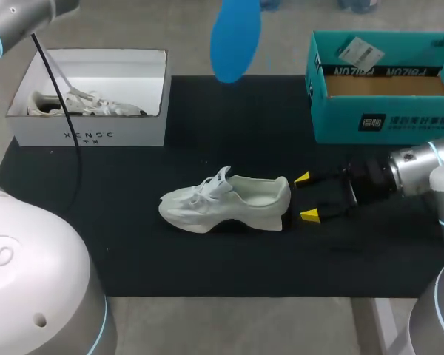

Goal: Take the shoe out of the shoebox, open the shoe tongue, remove and reinsert the insole, then place the shoe into the shoebox

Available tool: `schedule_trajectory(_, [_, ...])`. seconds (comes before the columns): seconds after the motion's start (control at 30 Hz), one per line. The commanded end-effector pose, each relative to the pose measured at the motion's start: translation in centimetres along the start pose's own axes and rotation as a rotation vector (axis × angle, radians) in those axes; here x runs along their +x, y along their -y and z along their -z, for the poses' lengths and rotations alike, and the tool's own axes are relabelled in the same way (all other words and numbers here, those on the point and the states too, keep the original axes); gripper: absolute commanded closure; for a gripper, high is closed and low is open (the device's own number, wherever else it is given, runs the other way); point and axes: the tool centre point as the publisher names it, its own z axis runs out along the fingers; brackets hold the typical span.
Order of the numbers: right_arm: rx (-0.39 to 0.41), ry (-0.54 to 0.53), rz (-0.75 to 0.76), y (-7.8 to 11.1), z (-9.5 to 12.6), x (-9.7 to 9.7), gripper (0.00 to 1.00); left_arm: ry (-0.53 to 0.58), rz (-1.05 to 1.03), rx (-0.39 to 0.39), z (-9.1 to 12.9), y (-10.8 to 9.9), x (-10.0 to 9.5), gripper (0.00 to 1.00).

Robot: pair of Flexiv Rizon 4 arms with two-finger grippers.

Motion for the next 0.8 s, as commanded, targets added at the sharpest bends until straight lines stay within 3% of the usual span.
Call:
schedule_trajectory(0.03, [0.397,-0.02,-0.094,-4.2,2.9,0.9,0.0,-0.002,-0.001,-0.001,0.1,0.0,-0.1,1.0])
schedule_trajectory(0.27, [0.66,-0.019,-0.115,-7.7,4.4,1.0,0.0,-0.002,-0.001,-0.001,0.1,0.0,-0.1,1.0])
schedule_trajectory(0.5, [0.862,-0.038,-0.145,-10.2,4.3,0.4,0.0,-0.002,-0.001,-0.001,0.1,0.0,-0.1,1.0])
schedule_trajectory(0.67, [0.957,-0.058,-0.132,-11.1,3.6,-0.2,0.0,-0.002,-0.001,-0.001,0.1,0.0,-0.1,1.0])
schedule_trajectory(0.8, [0.986,-0.069,-0.136,-11.2,3.5,-0.4,0.0,-0.002,-0.001,-0.001,0.1,0.0,-0.1,1.0])
